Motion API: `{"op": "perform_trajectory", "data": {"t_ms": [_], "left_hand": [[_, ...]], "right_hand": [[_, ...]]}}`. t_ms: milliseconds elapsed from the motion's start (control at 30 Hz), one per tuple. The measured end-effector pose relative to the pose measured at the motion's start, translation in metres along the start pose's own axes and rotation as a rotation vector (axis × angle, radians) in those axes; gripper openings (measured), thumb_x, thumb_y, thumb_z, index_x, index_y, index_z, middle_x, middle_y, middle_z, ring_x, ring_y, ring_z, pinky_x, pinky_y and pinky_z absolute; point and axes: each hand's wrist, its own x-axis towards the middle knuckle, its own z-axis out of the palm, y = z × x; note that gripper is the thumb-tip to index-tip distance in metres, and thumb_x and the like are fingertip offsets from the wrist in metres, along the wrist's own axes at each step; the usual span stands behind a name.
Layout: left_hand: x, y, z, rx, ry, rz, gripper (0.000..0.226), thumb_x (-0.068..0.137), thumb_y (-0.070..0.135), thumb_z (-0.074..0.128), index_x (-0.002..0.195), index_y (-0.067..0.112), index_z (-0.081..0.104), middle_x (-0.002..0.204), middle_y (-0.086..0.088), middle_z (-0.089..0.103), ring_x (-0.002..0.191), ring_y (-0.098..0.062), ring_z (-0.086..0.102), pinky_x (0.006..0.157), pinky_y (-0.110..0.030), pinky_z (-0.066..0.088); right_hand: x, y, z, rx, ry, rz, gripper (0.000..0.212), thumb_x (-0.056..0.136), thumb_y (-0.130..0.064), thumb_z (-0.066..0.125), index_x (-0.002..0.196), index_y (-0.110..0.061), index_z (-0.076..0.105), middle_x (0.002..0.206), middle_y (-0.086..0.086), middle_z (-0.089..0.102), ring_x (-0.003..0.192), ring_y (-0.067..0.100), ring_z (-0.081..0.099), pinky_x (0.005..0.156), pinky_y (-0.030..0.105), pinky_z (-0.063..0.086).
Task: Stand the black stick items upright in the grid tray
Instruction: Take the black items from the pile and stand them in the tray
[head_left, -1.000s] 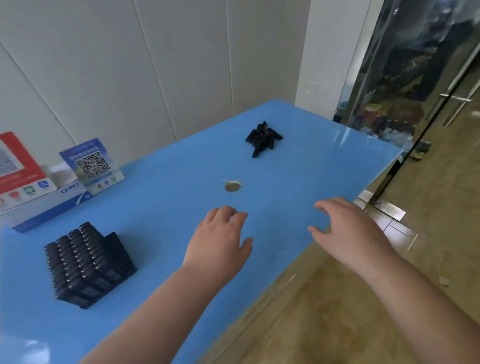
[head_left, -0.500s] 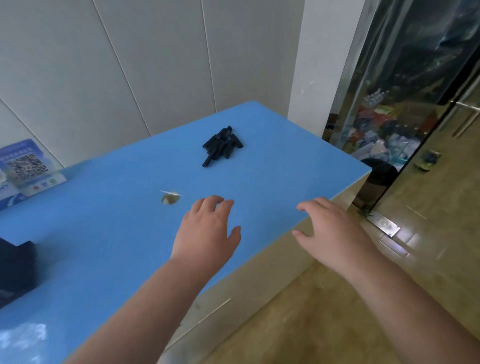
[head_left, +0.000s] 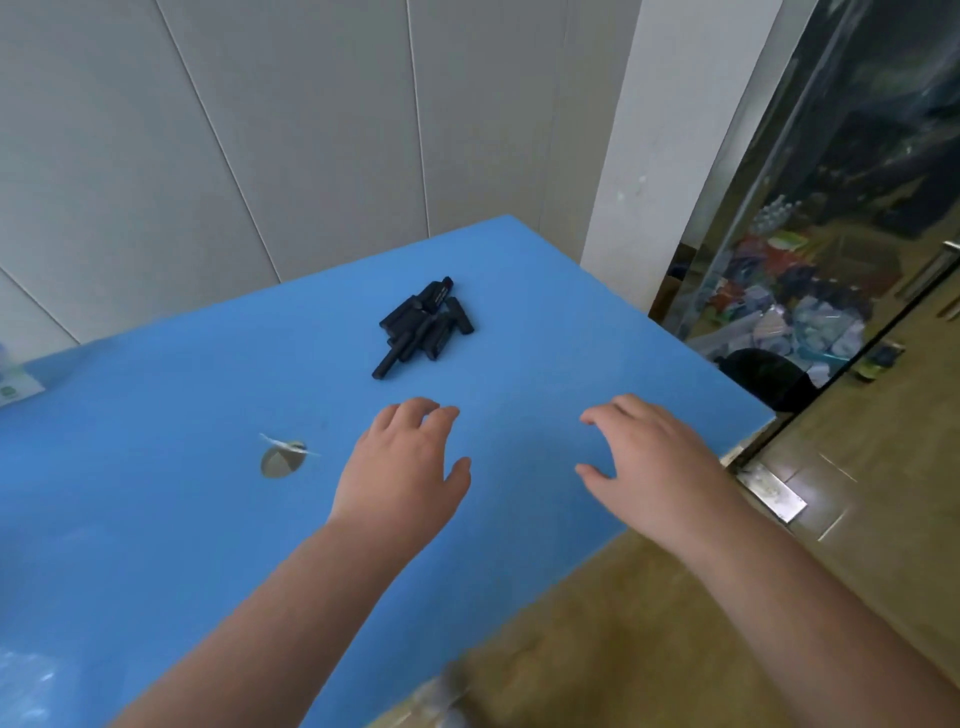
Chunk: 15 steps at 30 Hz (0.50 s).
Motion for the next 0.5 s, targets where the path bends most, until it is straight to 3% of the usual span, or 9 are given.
{"op": "perform_trajectory", "data": {"t_ms": [300,500], "left_hand": [[0.067,-0.014,0.004,-0.014,-0.025,-0.033,0.054,0.094,0.047,0.052,0.143,0.026,0.044,0.143,0.007,0.045,0.132,-0.019,0.04,0.106,-0.033,0.04],[0.103,-0.029,0.018,-0.038,-0.04,-0.152,0.05,0.096,0.038,0.054,0.144,0.027,0.044,0.142,0.009,0.045,0.131,-0.017,0.04,0.106,-0.03,0.038]], "right_hand": [[0.088,-0.005,0.007,0.054,0.005,-0.049,0.043,0.091,-0.044,0.063,0.131,-0.028,0.054,0.125,-0.009,0.053,0.12,0.018,0.051,0.094,0.033,0.044],[0.147,-0.003,0.021,0.083,-0.053,-0.158,0.043,0.093,-0.044,0.06,0.132,-0.028,0.052,0.125,-0.009,0.051,0.121,0.017,0.049,0.092,0.031,0.044]]}}
